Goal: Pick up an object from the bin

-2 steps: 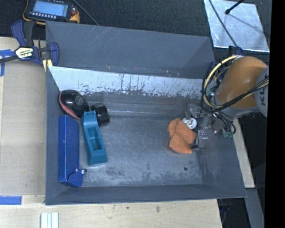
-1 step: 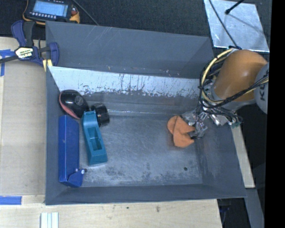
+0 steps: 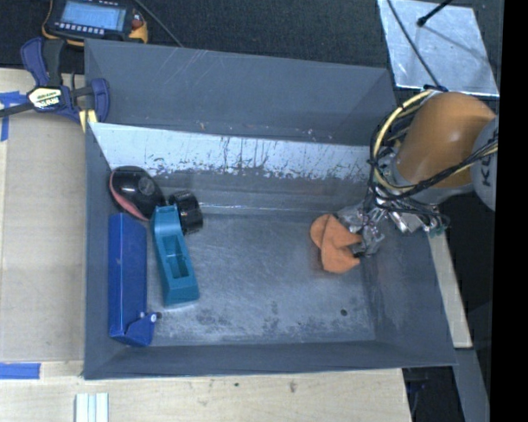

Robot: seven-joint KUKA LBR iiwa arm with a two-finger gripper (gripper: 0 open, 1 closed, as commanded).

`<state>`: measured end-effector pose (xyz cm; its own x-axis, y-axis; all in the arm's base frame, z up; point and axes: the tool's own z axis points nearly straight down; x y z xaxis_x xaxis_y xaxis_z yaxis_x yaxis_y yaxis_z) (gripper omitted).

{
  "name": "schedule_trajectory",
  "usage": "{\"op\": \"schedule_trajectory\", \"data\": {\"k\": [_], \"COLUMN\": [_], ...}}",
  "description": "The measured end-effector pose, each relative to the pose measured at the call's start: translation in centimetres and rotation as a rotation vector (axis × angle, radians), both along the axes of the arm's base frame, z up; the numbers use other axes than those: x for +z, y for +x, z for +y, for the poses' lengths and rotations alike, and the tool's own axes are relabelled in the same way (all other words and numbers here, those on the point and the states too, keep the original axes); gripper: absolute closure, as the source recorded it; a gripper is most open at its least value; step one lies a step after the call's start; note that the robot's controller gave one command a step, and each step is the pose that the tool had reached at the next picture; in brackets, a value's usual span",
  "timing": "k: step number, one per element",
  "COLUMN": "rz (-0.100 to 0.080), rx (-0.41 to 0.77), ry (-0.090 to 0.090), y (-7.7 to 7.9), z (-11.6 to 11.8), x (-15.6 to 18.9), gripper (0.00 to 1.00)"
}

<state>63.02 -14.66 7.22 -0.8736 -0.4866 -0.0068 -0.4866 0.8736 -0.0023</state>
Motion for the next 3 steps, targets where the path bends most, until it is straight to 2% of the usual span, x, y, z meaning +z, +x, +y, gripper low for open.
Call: {"op": "schedule_trajectory", "data": {"k": [1, 2, 3], "rz": [-0.001, 0.006, -0.002], "rx": [-0.002, -0.005, -0.006], "ry": [-0.002, 0.000, -0.002], "y": [0.2, 0.0, 0.5], "z": [0.0, 0.0, -0.1], "x": [4.1, 2.0, 6.6], "gripper": [1.00, 1.00, 1.00]}}
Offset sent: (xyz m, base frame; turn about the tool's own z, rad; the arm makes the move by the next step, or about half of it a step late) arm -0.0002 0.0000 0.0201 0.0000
